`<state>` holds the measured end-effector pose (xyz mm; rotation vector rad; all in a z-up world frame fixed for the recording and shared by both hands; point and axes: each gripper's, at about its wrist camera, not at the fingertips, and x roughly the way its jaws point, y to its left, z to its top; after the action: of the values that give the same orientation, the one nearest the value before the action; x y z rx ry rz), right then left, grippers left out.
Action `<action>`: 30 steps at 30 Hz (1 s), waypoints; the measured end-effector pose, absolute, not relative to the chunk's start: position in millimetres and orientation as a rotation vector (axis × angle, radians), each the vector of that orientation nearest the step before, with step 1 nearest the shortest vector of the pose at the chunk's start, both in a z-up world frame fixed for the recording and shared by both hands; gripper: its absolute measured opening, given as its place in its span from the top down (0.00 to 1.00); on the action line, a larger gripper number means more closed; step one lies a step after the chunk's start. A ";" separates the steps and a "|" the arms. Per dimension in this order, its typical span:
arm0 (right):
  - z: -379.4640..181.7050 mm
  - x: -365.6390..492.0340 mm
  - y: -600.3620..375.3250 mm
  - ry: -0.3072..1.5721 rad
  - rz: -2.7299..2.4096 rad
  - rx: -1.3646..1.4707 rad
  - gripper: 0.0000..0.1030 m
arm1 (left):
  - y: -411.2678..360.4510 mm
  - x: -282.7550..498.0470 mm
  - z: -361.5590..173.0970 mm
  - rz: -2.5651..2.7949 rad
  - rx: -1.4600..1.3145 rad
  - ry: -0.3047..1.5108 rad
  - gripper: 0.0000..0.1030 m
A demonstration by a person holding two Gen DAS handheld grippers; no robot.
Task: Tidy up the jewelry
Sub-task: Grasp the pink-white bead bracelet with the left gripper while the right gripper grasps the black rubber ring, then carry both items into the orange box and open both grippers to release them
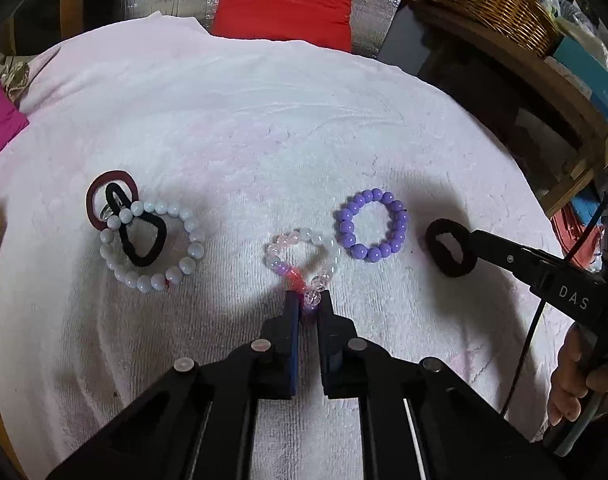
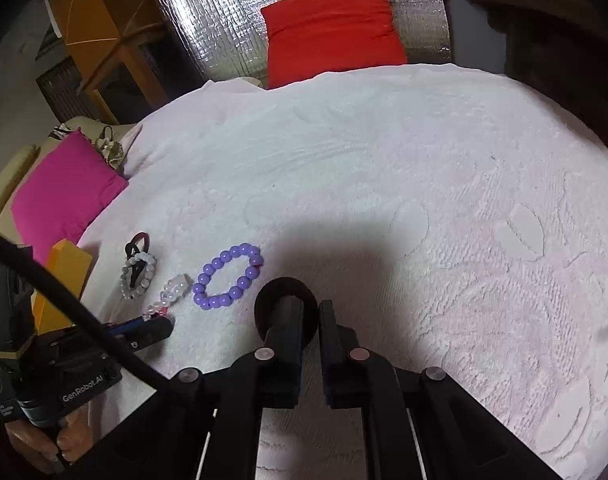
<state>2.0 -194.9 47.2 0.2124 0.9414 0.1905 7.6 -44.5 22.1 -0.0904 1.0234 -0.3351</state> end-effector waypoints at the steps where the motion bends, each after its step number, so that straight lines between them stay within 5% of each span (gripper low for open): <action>1: 48.0 2.1 -193.8 0.943 0.197 0.215 0.92 | -43.6 6.3 23.1 -0.341 -0.095 1.025 0.92; 18: 58.7 -9.8 -199.6 0.939 0.227 0.260 0.92 | -24.1 -29.6 45.6 -0.282 0.005 0.974 0.92; 21: 51.7 -3.3 -203.4 0.952 0.183 0.260 0.78 | -24.5 -29.2 45.7 -0.281 -0.001 0.974 0.92; 30: 34.4 15.3 -177.7 0.968 0.134 0.152 0.78 | -13.9 -33.2 50.5 -0.272 -0.014 0.969 0.92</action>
<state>15.3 -177.7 34.4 0.1522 0.9684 0.1343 -33.2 -13.9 50.5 -0.0137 0.9695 -0.2715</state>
